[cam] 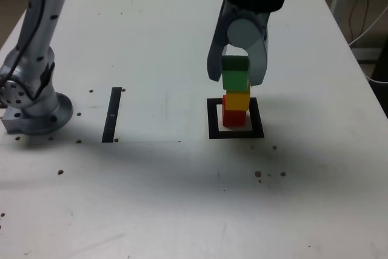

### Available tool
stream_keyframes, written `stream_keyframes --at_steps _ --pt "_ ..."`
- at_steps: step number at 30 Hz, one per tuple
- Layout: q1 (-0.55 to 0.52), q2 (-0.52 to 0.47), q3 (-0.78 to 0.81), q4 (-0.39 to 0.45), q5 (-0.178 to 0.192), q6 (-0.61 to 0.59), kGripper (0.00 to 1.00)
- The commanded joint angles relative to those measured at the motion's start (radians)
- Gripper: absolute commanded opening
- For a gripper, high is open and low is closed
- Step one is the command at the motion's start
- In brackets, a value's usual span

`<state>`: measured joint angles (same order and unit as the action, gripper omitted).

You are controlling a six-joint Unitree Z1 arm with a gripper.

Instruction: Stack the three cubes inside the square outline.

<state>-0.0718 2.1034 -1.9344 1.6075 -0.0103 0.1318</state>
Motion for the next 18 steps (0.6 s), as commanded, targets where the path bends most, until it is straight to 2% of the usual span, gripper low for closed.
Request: stream_keyframes --at_steps 1,12,14,18 --pt "0.006 0.012 -0.008 0.013 0.002 0.002 0.31" --pt "0.022 0.028 -0.009 0.009 0.008 0.013 0.32" --pt "0.023 0.030 -0.010 0.007 0.008 0.016 0.40" --pt "0.023 0.031 -0.010 0.002 0.008 0.028 0.75"
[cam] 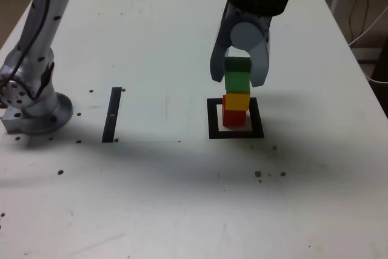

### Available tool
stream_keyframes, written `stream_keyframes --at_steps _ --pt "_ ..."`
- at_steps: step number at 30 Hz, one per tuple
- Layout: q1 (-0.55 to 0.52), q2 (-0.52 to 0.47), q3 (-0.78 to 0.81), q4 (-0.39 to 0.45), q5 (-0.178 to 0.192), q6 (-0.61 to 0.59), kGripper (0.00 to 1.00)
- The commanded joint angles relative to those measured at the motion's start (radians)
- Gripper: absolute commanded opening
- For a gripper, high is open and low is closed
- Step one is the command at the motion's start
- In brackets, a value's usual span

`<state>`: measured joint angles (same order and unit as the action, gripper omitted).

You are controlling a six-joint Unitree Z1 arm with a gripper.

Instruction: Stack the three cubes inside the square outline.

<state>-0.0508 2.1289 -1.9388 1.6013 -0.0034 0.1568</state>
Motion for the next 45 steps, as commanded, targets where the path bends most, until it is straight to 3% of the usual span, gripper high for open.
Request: stream_keyframes --at_steps 1,3,5,15,27,37,45 --pt "0.002 0.006 -0.005 0.008 0.001 0.005 0.83" --pt "0.002 0.006 -0.004 0.006 0.002 0.007 0.93" --pt "0.002 0.006 -0.001 0.006 0.003 0.007 0.97" --pt "0.004 -0.002 0.008 0.006 0.007 0.007 0.98" --pt "0.001 -0.123 0.002 0.020 0.065 0.007 0.99" --pt "0.000 -0.154 0.023 0.025 0.068 0.007 0.99" --pt "0.006 -0.249 0.170 0.017 0.060 -0.024 0.99"
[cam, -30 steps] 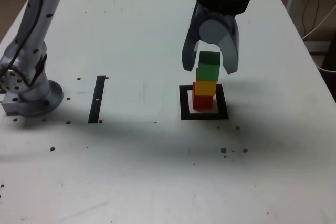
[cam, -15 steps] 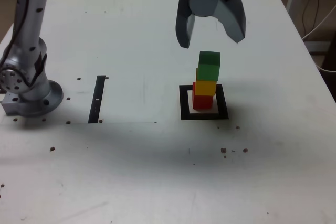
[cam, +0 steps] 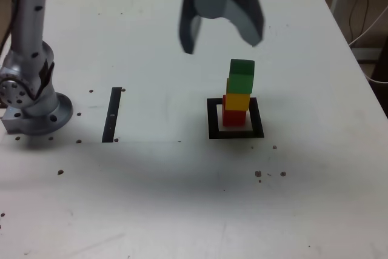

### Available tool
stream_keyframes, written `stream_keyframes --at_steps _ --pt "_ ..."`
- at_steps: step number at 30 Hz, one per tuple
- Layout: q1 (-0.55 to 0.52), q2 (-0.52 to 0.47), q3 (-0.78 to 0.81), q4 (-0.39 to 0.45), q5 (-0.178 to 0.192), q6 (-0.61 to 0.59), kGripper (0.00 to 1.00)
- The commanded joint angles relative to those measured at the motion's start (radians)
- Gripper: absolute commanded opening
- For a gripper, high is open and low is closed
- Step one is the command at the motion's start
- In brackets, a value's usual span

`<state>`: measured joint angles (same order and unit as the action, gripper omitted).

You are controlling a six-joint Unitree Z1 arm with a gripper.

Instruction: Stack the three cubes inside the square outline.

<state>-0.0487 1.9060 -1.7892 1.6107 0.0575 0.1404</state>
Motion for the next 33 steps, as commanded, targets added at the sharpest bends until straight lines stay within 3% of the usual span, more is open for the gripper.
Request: stream_keyframes --at_steps 1,13,22,33 --pt "0.004 -0.044 0.046 0.006 -0.001 -0.013 0.99" --pt "0.007 -0.211 0.338 -0.044 0.008 -0.072 0.99" --pt "0.039 -0.349 0.638 -0.201 -0.011 -0.088 0.99" --pt "0.049 -0.409 0.893 -0.386 -0.020 -0.088 0.99"
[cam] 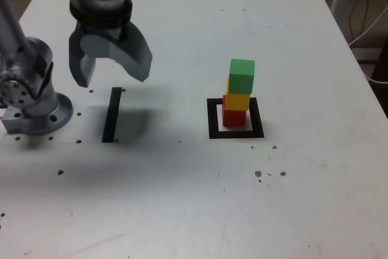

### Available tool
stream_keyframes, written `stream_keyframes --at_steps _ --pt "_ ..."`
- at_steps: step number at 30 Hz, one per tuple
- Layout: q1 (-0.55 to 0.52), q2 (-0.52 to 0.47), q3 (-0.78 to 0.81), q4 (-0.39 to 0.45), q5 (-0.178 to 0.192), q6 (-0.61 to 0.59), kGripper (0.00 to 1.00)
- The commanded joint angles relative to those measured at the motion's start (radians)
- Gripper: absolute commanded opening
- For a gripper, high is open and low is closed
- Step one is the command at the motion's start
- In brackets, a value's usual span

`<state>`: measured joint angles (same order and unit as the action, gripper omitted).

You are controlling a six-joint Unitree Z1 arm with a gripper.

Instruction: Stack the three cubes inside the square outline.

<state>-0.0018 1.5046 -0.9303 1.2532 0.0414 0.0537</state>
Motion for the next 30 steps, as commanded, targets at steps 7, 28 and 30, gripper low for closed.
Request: stream_keyframes --at_steps 7,28,30 --pt "0.007 0.002 0.148 -0.160 -0.014 0.000 0.99" --pt "0.035 0.033 0.254 -0.302 -0.050 0.026 0.99" --pt "0.036 0.031 0.253 -0.301 -0.054 0.027 0.99"
